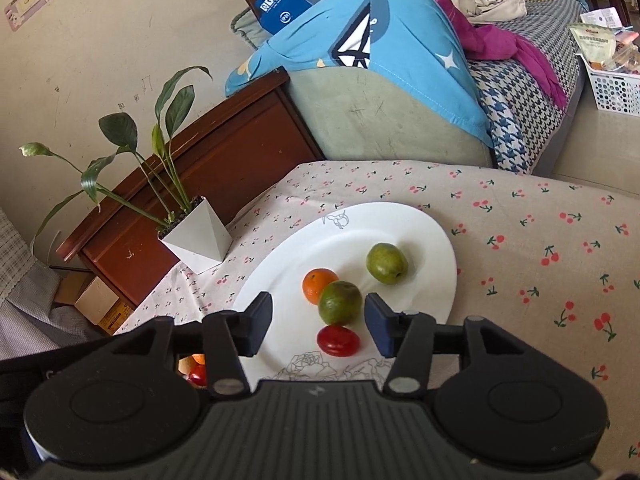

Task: Organize fruits
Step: 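Place the tomato on the plate with the right tool while the left tool places the green fruit, then grasp a mandarin orange with the left tool while the right tool grasps a brown kiwi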

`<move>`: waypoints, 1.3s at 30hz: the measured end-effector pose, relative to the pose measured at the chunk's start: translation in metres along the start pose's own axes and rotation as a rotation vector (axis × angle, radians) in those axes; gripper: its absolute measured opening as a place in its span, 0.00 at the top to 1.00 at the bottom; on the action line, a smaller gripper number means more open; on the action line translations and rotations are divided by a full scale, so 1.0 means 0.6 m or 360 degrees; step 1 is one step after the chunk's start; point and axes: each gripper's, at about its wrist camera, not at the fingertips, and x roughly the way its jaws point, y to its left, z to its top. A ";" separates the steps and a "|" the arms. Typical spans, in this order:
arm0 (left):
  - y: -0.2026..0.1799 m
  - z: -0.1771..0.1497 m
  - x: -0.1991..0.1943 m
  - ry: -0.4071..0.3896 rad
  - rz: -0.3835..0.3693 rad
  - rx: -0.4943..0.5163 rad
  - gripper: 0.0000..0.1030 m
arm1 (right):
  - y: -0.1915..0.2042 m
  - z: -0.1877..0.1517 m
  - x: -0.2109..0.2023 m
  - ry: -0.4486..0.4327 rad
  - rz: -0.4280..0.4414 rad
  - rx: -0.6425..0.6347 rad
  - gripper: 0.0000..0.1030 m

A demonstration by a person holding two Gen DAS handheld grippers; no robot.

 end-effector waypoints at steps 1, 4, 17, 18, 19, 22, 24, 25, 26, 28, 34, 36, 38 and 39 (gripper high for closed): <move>0.007 -0.001 -0.003 0.0004 0.0016 -0.0004 0.40 | 0.008 -0.002 0.001 0.0007 0.0008 -0.0038 0.44; 0.031 -0.005 -0.014 0.0012 0.0053 -0.0028 0.40 | 0.030 -0.008 0.002 0.0030 0.0028 -0.0141 0.40; 0.170 -0.001 -0.060 0.0013 0.0285 -0.0243 0.39 | 0.089 -0.043 0.014 0.0114 0.0122 -0.0385 0.36; 0.180 0.000 -0.061 0.0015 0.0308 -0.0252 0.39 | 0.092 -0.046 0.014 0.0119 0.0132 -0.0397 0.36; 0.188 0.000 -0.062 0.0017 0.0317 -0.0265 0.39 | 0.096 -0.048 0.015 0.0123 0.0142 -0.0409 0.36; 0.211 -0.001 -0.062 0.0026 0.0333 -0.0310 0.39 | 0.106 -0.055 0.018 0.0137 0.0166 -0.0438 0.36; 0.220 -0.006 -0.059 0.0029 0.0372 -0.0299 0.39 | 0.111 -0.061 0.022 0.0153 0.0180 -0.0455 0.36; 0.223 -0.008 -0.057 0.0031 0.0381 -0.0298 0.39 | 0.113 -0.064 0.025 0.0159 0.0185 -0.0464 0.36; 0.229 -0.011 -0.052 0.0033 0.0386 -0.0307 0.39 | 0.116 -0.067 0.027 0.0164 0.0187 -0.0477 0.36; 0.239 -0.015 -0.044 0.0039 0.0410 -0.0321 0.39 | 0.122 -0.074 0.032 0.0172 0.0193 -0.0504 0.38; 0.268 -0.020 -0.021 0.0049 0.0430 -0.0407 0.40 | 0.141 -0.089 0.046 0.0196 0.0215 -0.0589 0.41; 0.273 -0.022 -0.011 0.0056 0.0458 -0.0418 0.41 | 0.145 -0.092 0.051 0.0203 0.0219 -0.0606 0.41; 0.279 -0.023 -0.003 0.0059 0.0461 -0.0431 0.42 | 0.148 -0.094 0.057 0.0213 0.0232 -0.0607 0.44; 0.281 -0.023 0.000 0.0058 0.0461 -0.0437 0.42 | 0.150 -0.096 0.060 0.0217 0.0234 -0.0611 0.47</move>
